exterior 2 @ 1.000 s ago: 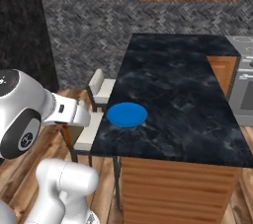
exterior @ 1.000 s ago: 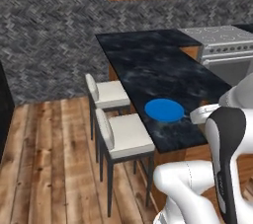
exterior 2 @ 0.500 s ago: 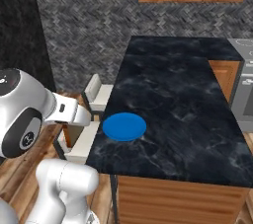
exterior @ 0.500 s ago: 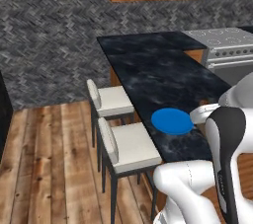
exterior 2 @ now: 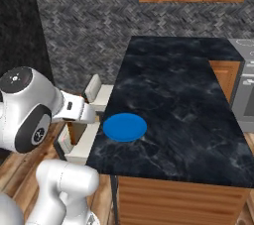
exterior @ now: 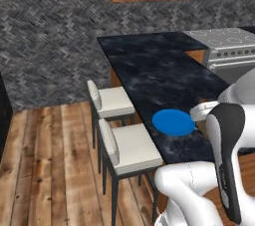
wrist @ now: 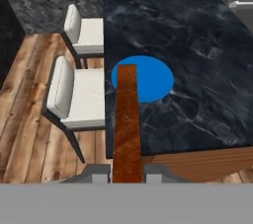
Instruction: Start the toaster. Once the lever pops up, take the bread to the plate on the dining counter.
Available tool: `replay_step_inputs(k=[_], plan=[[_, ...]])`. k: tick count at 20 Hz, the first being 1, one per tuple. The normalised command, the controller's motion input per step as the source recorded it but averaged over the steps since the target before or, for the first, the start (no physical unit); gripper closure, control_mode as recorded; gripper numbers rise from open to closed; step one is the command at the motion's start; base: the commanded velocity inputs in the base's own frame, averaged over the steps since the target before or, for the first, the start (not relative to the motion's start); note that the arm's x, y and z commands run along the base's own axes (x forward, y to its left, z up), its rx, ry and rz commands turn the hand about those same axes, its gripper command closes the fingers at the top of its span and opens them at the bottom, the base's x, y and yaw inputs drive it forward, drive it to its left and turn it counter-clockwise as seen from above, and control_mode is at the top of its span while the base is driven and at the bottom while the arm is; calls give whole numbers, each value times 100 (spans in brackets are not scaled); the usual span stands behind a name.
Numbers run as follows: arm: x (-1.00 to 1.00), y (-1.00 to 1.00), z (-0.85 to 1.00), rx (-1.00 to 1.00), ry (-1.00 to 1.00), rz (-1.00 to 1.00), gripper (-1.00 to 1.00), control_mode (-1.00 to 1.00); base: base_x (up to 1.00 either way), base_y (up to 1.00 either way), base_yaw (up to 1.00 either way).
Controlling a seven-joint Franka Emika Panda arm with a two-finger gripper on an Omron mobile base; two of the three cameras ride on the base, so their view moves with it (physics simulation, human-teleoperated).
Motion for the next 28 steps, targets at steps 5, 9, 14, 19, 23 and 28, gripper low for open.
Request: replay_step_inputs(k=[5,9,14,19,23,28], plan=[[75,-47,-15,18,0,11,100,-100,0,0,0],[60,-44,-26,16,-3,10,100,-100,0,0,0],[48,-9,-35,11,-3,5,100,-100,0,0,0],[41,0,-29,6,0,1,100,-100,0,0,0],[45,0,-18,4,0,0,100,-100,0,0,0],[36,0,-20,0,0,0,100,-100,0,0,0]])
